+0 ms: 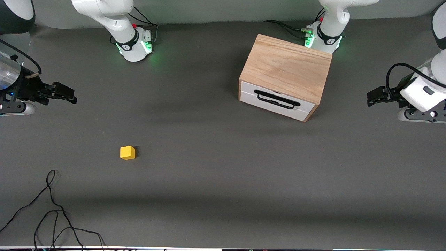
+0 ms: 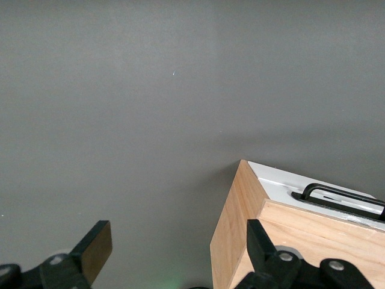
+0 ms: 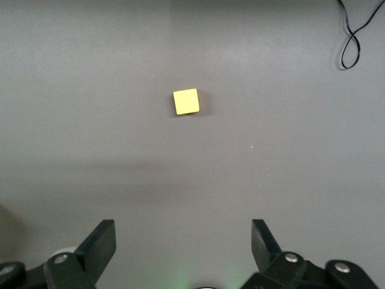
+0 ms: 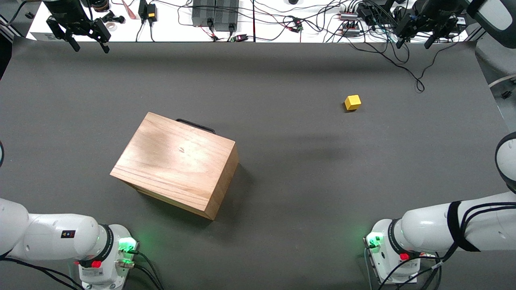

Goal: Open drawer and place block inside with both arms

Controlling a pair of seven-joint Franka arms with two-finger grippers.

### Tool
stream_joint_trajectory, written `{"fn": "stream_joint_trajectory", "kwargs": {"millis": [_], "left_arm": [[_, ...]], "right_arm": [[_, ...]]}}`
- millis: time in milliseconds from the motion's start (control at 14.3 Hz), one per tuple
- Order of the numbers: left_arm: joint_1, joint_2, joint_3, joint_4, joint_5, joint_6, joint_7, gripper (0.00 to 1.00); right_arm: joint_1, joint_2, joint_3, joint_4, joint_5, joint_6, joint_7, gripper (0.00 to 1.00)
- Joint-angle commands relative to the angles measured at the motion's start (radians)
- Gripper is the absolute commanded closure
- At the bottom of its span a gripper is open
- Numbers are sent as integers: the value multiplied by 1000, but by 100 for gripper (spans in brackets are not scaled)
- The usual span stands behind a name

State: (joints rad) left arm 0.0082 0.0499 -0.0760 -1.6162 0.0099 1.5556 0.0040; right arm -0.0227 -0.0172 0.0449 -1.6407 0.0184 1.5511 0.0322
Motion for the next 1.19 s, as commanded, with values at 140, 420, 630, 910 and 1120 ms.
{"fn": "stream_joint_trajectory", "kwargs": {"millis": [140,420,630,910,1120], "left_arm": [[1,-10,-2,-2,10,1,16,0],[-4,-10,-4,1,10,-3,-5,0],[-23,-13,-28,12,2,-29,-111,0],[-39,-10,-117,21,-2,-103,-491,0],[-65,1,-238,22,2,-123,-845,0]], "right_arm": [[-5,7,6,16,-11,-2,23,0],[-10,14,6,18,-8,7,18,0],[-10,52,6,18,-6,69,8,0],[-8,158,6,13,5,179,6,0],[-5,241,10,-8,6,266,5,0]]}}
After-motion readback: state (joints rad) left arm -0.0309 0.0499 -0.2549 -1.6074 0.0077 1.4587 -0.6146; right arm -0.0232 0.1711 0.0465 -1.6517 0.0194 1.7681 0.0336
